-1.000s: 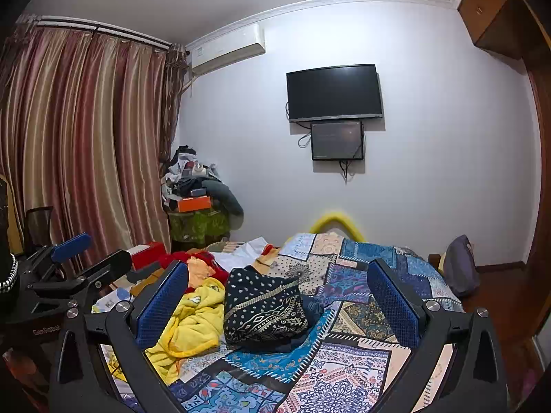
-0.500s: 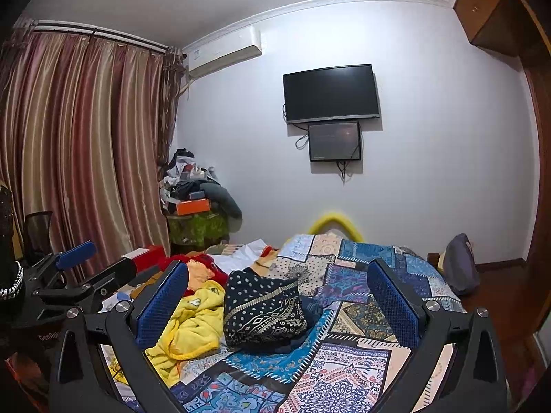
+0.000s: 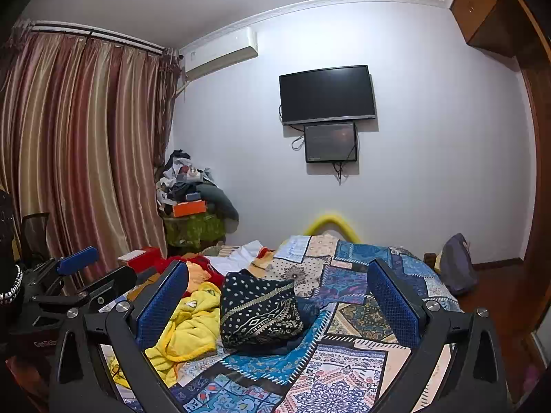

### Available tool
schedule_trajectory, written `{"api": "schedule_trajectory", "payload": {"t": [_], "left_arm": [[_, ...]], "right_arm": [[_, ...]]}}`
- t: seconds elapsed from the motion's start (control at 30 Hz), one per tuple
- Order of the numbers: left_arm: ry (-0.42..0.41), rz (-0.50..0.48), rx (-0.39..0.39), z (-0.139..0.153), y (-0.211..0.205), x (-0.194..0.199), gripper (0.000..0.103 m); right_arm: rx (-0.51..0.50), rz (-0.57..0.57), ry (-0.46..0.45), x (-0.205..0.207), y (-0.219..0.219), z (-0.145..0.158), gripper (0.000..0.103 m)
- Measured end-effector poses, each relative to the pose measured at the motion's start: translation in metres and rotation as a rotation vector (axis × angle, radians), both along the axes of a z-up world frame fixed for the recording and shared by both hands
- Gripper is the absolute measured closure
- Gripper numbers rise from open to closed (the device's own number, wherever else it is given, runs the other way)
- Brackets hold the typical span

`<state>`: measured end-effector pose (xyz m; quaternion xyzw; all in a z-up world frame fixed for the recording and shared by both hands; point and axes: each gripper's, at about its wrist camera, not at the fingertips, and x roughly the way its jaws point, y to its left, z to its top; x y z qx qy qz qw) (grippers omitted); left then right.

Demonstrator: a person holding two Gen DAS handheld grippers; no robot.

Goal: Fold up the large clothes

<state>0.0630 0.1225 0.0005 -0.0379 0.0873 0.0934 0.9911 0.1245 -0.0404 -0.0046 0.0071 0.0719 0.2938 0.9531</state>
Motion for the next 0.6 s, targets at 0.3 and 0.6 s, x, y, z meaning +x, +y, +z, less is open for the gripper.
{"api": "schedule_trajectory", "payload": {"t": [0.3,0.6], "left_arm": [[0.004,-0.006,-0.004,-0.001,0.002,0.001,0.001],[0.024,-0.007,-0.032,-0.004,0.013,0.007,0.001]], "right_arm": [[0.004,-0.005,0.012,0.003,0.003,-0.001,0.0],[-0.007,-0.003,0.024,0.008,0.008,-0.006,0.0]]}}
